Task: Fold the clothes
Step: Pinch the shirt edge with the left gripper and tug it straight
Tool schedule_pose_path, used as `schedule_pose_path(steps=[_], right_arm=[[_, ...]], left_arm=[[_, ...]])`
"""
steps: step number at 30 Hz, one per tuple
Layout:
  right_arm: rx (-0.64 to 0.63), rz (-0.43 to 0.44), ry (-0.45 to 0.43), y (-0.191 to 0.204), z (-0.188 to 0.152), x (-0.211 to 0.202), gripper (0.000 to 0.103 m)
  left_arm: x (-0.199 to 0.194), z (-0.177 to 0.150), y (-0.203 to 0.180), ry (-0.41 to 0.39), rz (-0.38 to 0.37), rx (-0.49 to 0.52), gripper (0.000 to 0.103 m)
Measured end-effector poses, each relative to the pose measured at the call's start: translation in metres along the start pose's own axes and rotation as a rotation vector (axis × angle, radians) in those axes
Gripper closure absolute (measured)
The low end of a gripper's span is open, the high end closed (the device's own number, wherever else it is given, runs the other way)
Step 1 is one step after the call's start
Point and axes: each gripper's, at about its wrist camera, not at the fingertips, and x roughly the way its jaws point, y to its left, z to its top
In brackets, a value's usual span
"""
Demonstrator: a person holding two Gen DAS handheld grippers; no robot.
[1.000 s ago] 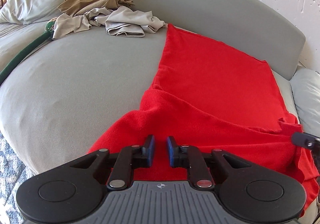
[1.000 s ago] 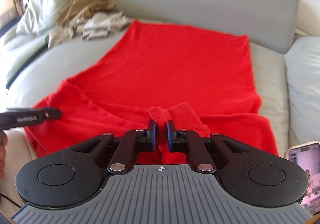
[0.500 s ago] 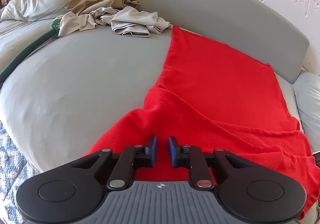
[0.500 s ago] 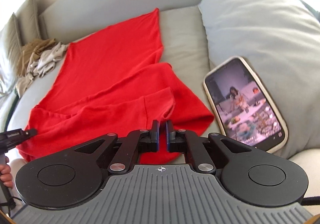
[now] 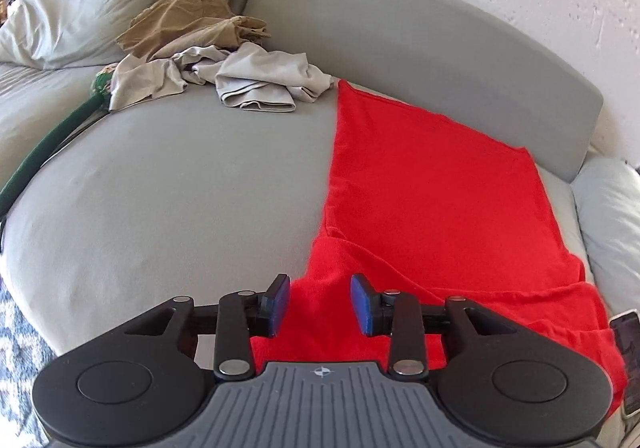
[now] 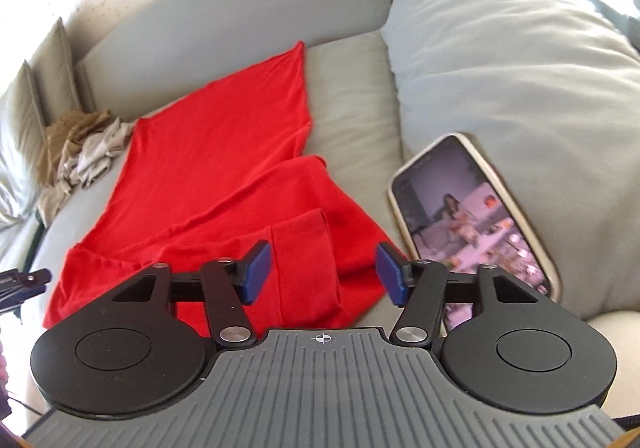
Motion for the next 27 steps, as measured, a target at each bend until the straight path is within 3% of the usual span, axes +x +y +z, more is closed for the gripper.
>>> schedule_pose_path(steps=[2, 5, 7, 8, 9, 12, 16, 23, 27], right_arm=[[-0.015, 0.017, 0.015, 0.002, 0.005, 0.012, 0.055], [-0.002, 0.031, 0.043, 0.0, 0.012, 0.028, 0.055], [-0.025, 0.028, 0.058, 0.003, 0.014, 0.038, 0.055], [-0.044, 0.024, 0.066, 0.004, 0.014, 0.044, 0.055], [-0.063, 0.02, 0.073, 0.006, 0.014, 0.049, 0.055], [-0.124, 0.006, 0.091, 0.012, 0.015, 0.063, 0.063], [-0.235, -0.038, 0.068, 0.029, 0.011, 0.062, 0.097], [-0.334, -0.12, -0.04, 0.057, 0.022, 0.054, 0.098], [-0.356, -0.159, -0.058, 0.069, 0.029, 0.061, 0.097]], left_arm=[[0.016, 0.009, -0.006, 0.039, 0.001, 0.064, 0.068], [0.034, 0.015, -0.008, 0.064, 0.004, 0.084, 0.07], [0.034, 0.016, -0.005, 0.04, -0.009, 0.064, 0.085], [0.033, 0.017, -0.004, 0.025, -0.015, 0.055, 0.101], [0.032, 0.017, -0.003, 0.01, -0.021, 0.046, 0.103], [0.024, 0.013, -0.002, -0.044, -0.025, 0.062, 0.103], [0.022, 0.01, 0.007, -0.08, -0.028, 0.043, 0.103], [0.031, 0.012, 0.026, -0.15, -0.024, -0.055, 0.103], [0.048, 0.013, 0.031, -0.11, 0.038, -0.086, 0.099]])
